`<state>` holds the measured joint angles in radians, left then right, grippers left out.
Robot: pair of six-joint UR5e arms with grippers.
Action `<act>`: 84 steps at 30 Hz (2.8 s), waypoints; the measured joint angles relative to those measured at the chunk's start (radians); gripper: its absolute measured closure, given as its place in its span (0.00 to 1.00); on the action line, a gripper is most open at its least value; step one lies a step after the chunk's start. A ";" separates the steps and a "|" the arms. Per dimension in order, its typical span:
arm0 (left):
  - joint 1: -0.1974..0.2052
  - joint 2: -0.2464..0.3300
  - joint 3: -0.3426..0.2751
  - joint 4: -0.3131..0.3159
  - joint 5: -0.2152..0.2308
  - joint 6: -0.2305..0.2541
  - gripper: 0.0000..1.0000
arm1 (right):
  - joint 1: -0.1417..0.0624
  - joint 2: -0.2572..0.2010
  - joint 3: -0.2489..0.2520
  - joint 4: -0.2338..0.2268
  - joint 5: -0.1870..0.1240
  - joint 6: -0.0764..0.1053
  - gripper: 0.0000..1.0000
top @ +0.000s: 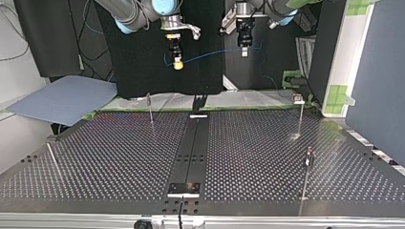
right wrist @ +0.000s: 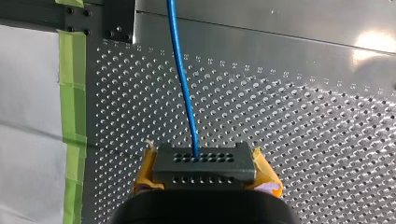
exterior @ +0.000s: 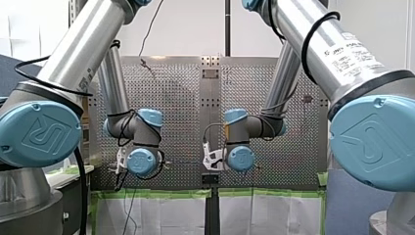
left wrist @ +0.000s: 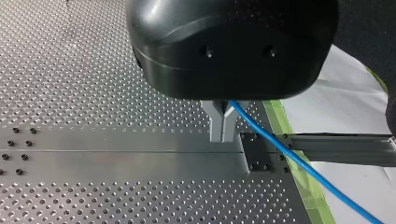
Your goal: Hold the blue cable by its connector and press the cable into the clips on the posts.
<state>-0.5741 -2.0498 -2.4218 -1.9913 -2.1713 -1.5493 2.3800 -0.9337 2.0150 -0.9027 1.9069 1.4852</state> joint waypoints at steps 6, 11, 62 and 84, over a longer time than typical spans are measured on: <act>-0.004 0.018 -0.018 0.015 0.002 -0.007 1.00 | 0.003 -0.012 0.007 0.008 0.009 0.003 0.99; 0.000 0.060 -0.048 -0.004 -0.005 -0.039 1.00 | 0.013 -0.051 0.010 0.043 0.002 0.021 0.99; 0.063 0.509 0.265 -0.450 -0.108 -0.265 1.00 | -0.007 -0.405 -0.344 0.483 -0.205 0.095 0.99; 0.148 0.617 0.418 -0.636 -0.108 -0.268 1.00 | 0.026 -0.327 -0.522 0.516 -0.267 0.151 0.99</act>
<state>-0.4258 -1.4331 -2.0036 -2.6269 -2.2796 -1.8168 2.4064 -1.2606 1.4928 -0.3864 1.6399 1.6360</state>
